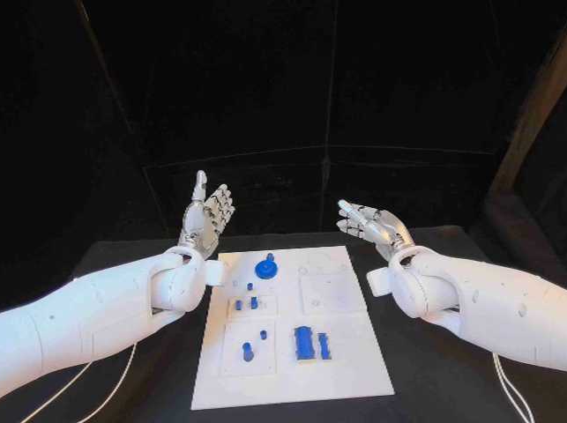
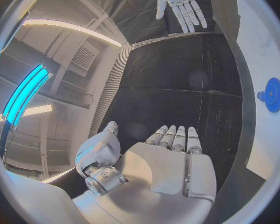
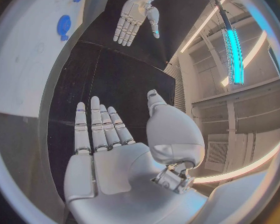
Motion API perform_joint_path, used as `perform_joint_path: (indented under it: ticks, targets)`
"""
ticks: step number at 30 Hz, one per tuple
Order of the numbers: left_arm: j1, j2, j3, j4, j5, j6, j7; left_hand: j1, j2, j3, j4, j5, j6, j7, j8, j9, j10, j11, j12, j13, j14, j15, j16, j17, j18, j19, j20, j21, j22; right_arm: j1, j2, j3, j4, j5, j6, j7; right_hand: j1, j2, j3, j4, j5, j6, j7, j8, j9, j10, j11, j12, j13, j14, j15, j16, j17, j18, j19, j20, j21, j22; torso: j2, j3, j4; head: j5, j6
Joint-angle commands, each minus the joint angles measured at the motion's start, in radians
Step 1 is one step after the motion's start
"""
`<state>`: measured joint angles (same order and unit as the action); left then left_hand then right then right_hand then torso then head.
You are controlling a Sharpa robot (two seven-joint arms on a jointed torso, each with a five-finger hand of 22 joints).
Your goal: Assemble the parts on the task board
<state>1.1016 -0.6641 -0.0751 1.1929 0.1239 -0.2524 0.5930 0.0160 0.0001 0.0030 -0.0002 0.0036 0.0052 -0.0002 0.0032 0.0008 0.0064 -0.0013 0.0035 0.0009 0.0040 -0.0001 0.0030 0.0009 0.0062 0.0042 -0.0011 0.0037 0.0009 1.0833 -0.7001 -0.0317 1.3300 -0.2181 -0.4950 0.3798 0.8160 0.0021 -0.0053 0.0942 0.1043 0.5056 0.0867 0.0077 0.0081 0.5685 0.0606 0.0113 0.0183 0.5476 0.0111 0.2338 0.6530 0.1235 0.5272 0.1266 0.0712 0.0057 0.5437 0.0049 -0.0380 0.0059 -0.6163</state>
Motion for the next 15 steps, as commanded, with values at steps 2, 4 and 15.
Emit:
perform_joint_path:
  ticks: [2,4,15]
  targets:
    - [-0.012,-0.030,0.020,0.107,-0.058,-0.220,-0.029,-0.016,0.000,-0.003,0.000,-0.004,-0.005,0.000,-0.003,-0.001,-0.006,0.001,-0.003,-0.001,-0.004,0.000,-0.003,-0.001,-0.006,-0.004,0.001,-0.004,-0.001,-0.013,-0.033,0.013,0.102,0.132,-0.167,0.090,-0.281,-0.002,0.005,-0.094,-0.104,-0.175,-0.087,-0.008,-0.008,-0.196,-0.061,-0.011,-0.018,-0.189,-0.011,-0.081,-0.225,-0.038,-0.182,-0.044,-0.071,-0.006,0.000,-0.0048,0.0371,-0.006,0.016]
    - [-0.023,-0.053,0.034,0.178,-0.075,-0.298,-0.041,-0.016,0.000,-0.003,0.000,-0.004,-0.005,0.000,-0.003,-0.001,-0.006,0.001,-0.003,-0.001,-0.004,0.000,-0.003,-0.001,-0.006,-0.004,0.001,-0.004,-0.001,-0.021,-0.051,0.020,0.155,0.165,-0.208,0.109,-0.328,-0.002,0.005,-0.094,-0.104,-0.204,-0.087,-0.008,-0.008,-0.229,-0.061,-0.011,-0.018,-0.220,-0.011,-0.094,-0.263,-0.048,-0.212,-0.051,-0.071,-0.006,0.000,-0.0049,0.0380,-0.006,0.016]
    - [-0.050,-0.113,0.073,0.367,-0.121,-0.506,-0.071,-0.016,0.000,-0.003,0.000,-0.004,-0.005,0.000,-0.003,-0.001,-0.006,0.001,-0.003,-0.001,-0.004,0.000,-0.003,-0.001,-0.006,-0.004,0.001,-0.004,-0.001,-0.033,-0.080,0.032,0.240,0.218,-0.275,0.140,-0.503,-0.002,0.005,-0.094,-0.104,-0.312,-0.087,-0.008,-0.008,-0.350,-0.061,-0.011,-0.018,-0.337,-0.011,-0.144,-0.403,-0.123,-0.325,-0.127,-0.071,-0.006,0.000,-0.0049,0.0380,-0.006,0.016]
